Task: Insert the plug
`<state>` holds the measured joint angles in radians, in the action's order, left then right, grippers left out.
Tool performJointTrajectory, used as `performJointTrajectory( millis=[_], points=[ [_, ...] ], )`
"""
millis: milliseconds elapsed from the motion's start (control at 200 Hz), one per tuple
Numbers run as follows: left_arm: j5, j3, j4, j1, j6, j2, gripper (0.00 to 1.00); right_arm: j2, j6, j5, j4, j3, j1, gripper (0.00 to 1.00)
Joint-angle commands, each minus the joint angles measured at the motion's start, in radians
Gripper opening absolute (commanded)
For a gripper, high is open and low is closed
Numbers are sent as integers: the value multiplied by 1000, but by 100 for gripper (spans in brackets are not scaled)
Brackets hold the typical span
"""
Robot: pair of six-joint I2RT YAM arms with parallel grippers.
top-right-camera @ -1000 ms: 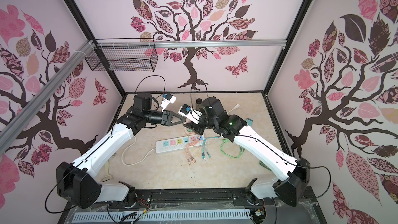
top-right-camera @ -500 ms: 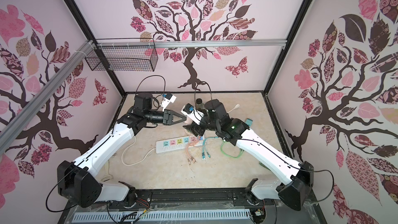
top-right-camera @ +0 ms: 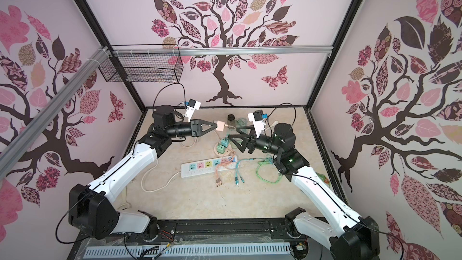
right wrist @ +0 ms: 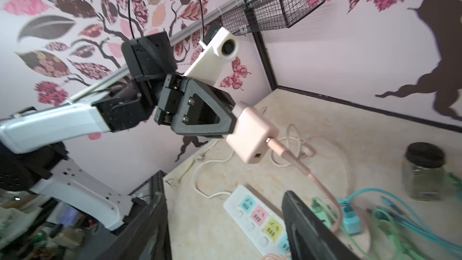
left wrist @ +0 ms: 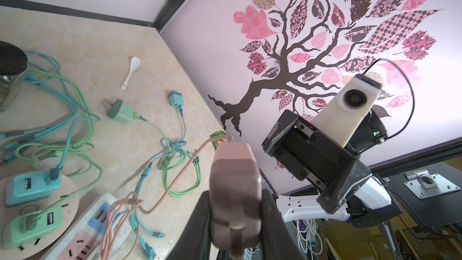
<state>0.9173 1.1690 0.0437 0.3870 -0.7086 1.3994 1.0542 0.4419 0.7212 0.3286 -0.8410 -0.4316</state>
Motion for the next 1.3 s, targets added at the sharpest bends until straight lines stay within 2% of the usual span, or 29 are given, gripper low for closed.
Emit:
performJointTrajectory(
  millis=[0,175,300,730,990,1130,1295],
  points=[
    [-8,-43,177,4,-55,-42,0,25,300,89,353,34,-2,75],
    [-47,-94,280,3,-92,-78,0,71,375,106,493,39,-4,78],
    [-56,-118,352,3,-134,-83,0,99,378,112,494,16,-4,78],
    [-39,-140,431,7,-189,-105,0,176,377,52,501,-31,-30,72],
    [-39,-164,503,44,-206,-125,0,221,368,8,518,-68,-68,71],
    [-34,-182,505,46,-189,-153,0,244,378,6,526,-96,-70,69],
    [-27,-191,507,46,-179,-168,0,264,401,19,562,-109,-74,60]
  ],
)
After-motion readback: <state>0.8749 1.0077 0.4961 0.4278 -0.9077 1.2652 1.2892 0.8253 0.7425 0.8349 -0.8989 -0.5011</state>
